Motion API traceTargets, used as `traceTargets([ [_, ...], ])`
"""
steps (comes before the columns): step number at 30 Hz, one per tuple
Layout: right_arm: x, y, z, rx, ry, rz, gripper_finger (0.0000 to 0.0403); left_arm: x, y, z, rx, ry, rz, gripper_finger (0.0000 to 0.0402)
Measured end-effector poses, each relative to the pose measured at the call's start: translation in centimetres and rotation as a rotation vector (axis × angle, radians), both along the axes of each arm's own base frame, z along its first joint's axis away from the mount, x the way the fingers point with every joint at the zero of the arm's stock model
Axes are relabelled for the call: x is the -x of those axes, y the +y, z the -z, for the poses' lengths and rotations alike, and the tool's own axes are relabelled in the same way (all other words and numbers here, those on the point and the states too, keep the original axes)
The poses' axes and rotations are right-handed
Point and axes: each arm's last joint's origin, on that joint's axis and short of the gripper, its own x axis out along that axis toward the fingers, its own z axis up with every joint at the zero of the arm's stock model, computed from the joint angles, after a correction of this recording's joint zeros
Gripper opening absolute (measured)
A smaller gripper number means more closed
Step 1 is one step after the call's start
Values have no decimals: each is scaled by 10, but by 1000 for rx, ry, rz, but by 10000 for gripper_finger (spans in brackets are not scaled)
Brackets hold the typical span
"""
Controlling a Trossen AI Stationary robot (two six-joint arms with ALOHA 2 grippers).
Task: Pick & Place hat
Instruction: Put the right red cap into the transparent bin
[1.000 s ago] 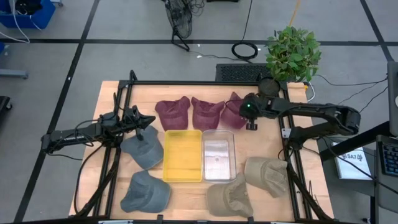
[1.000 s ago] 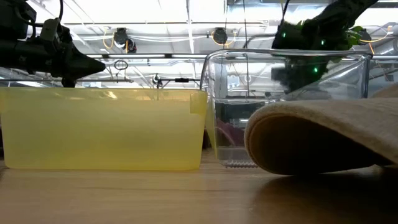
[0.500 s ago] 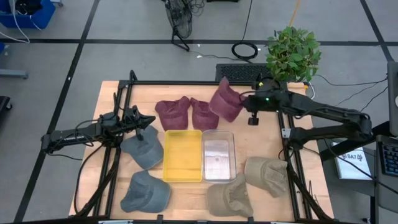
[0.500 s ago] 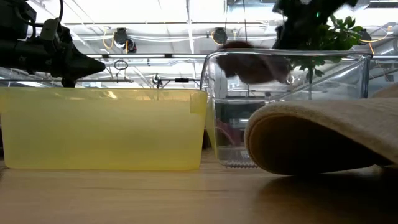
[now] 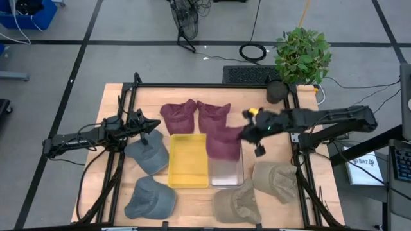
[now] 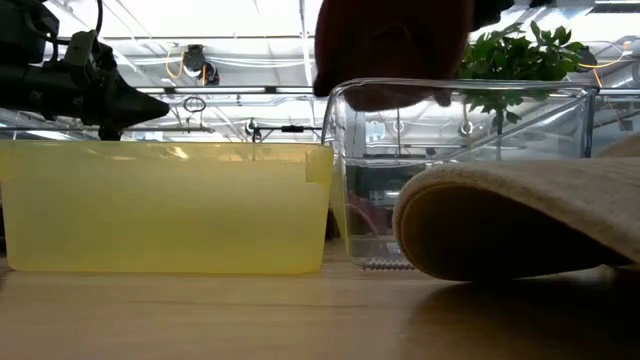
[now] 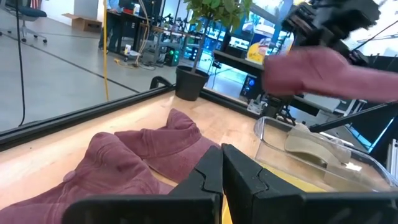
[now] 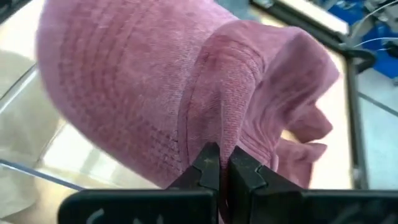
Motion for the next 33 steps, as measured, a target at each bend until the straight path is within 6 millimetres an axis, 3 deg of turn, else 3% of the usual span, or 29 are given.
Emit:
traceTargets([
  [7, -17, 57, 29, 75, 97, -138, 0, 0, 0, 0, 55, -18, 6, 10],
  [11, -20, 71, 49, 180, 193, -117, 0, 0, 0, 0, 83, -27, 6, 10],
  [22, -31, 80, 74, 224, 285, -85, 0, 0, 0, 0, 102, -33, 6, 10],
  [33, -23, 74, 52, 240, 167, -4, 0, 0, 0, 0, 99, -33, 6, 10],
])
